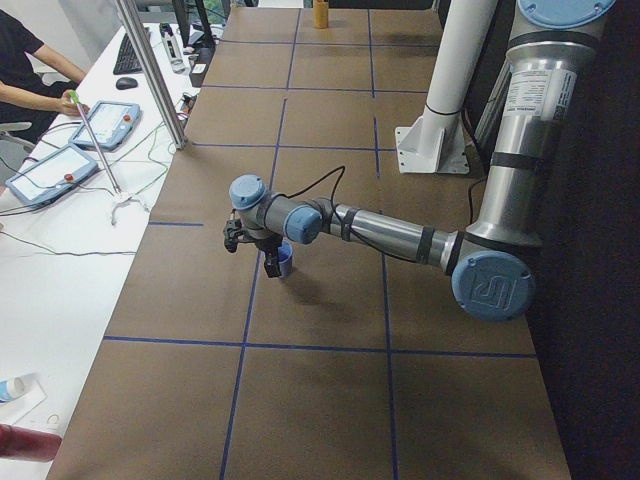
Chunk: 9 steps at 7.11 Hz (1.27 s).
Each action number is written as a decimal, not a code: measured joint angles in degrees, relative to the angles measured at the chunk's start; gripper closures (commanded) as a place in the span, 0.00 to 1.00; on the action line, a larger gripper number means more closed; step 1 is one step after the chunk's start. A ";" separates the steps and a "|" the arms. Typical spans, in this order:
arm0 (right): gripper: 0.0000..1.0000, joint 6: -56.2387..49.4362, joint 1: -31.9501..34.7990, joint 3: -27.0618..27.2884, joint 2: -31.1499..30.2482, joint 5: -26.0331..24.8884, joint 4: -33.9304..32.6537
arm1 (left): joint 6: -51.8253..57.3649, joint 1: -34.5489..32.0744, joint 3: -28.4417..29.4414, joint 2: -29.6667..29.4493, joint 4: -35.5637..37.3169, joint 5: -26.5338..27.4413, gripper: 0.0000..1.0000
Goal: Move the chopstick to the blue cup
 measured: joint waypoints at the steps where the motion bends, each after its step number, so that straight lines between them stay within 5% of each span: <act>1: 0.00 0.06 -0.05 -0.04 0.33 0.00 0.00 | -0.18 1.17 1.52 -0.50 -0.99 0.04 0.58; 2: 0.00 0.10 -0.07 -0.07 0.53 0.04 0.00 | -0.21 1.81 2.90 -0.72 -2.36 0.06 0.93; 3: 0.00 0.13 -0.09 -0.10 0.62 0.32 0.00 | -0.20 2.09 3.69 -0.83 -3.38 0.06 1.00; 6: 0.00 0.14 -0.10 -0.22 0.61 2.16 0.00 | -3.12 2.23 3.85 -3.79 -3.86 0.13 1.00; 9: 0.00 0.14 -0.10 -0.14 0.66 2.37 0.00 | -18.13 4.36 -2.11 -12.10 -2.38 0.17 1.00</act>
